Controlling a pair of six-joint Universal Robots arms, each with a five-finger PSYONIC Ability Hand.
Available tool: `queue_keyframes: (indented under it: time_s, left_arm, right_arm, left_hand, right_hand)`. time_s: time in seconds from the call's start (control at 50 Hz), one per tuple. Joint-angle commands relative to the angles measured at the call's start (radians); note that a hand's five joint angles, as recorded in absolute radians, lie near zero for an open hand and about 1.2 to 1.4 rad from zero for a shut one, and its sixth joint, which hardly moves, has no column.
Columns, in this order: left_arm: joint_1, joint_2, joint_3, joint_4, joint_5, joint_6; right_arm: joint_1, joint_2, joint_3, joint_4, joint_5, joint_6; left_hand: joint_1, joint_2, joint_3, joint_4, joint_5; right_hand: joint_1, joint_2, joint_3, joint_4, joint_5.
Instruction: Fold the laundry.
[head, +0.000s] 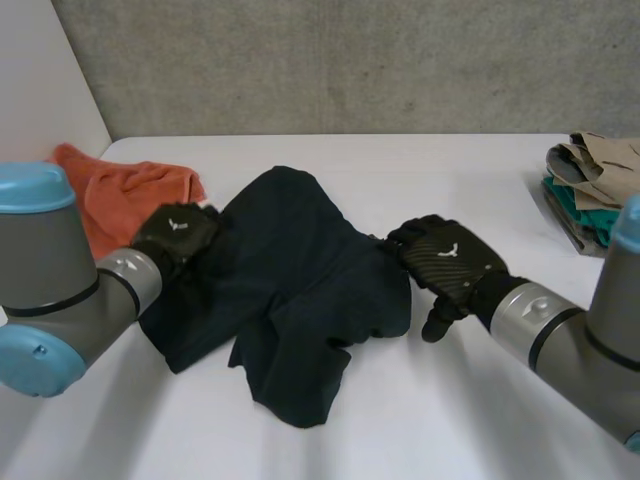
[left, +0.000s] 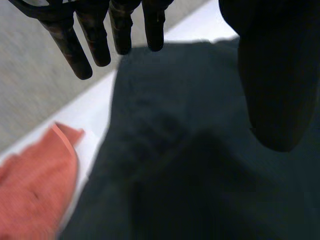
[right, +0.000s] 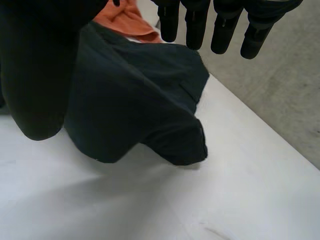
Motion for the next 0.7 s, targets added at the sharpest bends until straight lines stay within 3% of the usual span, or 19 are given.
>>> queue_keyframes:
  time_s: [0.02, 0.28, 0.36, 0.42, 0.44, 0.5, 0.58, 0.62, 0.7]
  left_arm:
    - [-0.007, -0.017, -0.031, -0.030, 0.006, -0.001]
    - [-0.024, -0.153, 0.029, 0.091, -0.006, 0.004]
    - [-0.026, -0.173, 0.053, 0.097, 0.000, 0.005]
    - [-0.026, -0.199, 0.070, 0.100, -0.003, 0.007]
    - [-0.026, -0.216, 0.081, 0.100, -0.010, 0.010]
    - [-0.026, -0.221, 0.098, 0.100, -0.018, 0.027]
    - [-0.027, -0.196, 0.139, 0.137, -0.107, 0.070]
    - [-0.027, -0.158, 0.187, 0.198, -0.196, 0.093]
    - [-0.030, -0.090, 0.263, 0.328, -0.276, 0.131]
  right_arm:
    - [0.018, 0.037, -0.003, -0.046, 0.001, -0.007]
    - [0.047, 0.094, -0.008, -0.077, 0.035, -0.007]
    - [0.044, 0.093, -0.003, -0.078, 0.042, -0.007]
    - [0.041, 0.092, -0.001, -0.078, 0.044, -0.004]
    - [0.038, 0.092, -0.001, -0.078, 0.044, -0.001]
    - [0.036, 0.086, -0.001, -0.078, 0.044, 0.000]
    - [0.033, 0.074, -0.009, -0.078, 0.048, 0.003]
    - [0.033, 0.065, -0.012, -0.078, 0.056, 0.005]
    - [0.033, 0.048, -0.032, -0.078, 0.081, 0.008]
  left_hand:
    - [0.048, 0.051, 0.044, 0.051, 0.047]
    - [0.244, 0.247, 0.240, 0.248, 0.243]
    - [0.417, 0.420, 0.413, 0.421, 0.416]
    - [0.871, 0.874, 0.867, 0.874, 0.870]
    - [1.172, 1.175, 1.168, 1.175, 1.171]
    - [1.175, 1.178, 1.171, 1.178, 1.174]
    - [1.175, 1.178, 1.171, 1.178, 1.174]
    - [1.175, 1.178, 1.171, 1.178, 1.174]
    - [1.175, 1.178, 1.171, 1.178, 1.174]
  right_hand:
    - [-0.065, -0.044, -0.042, -0.040, -0.048]
    - [-0.065, -0.044, -0.042, -0.040, -0.048]
    - [-0.065, -0.044, -0.042, -0.040, -0.048]
    - [-0.065, -0.044, -0.042, -0.040, -0.048]
    - [-0.065, -0.044, -0.042, -0.040, -0.048]
    - [-0.065, -0.044, -0.042, -0.040, -0.048]
    - [-0.065, -0.044, -0.042, -0.040, -0.048]
    - [-0.065, -0.044, -0.042, -0.040, -0.048]
    - [-0.065, -0.044, -0.042, -0.040, -0.048]
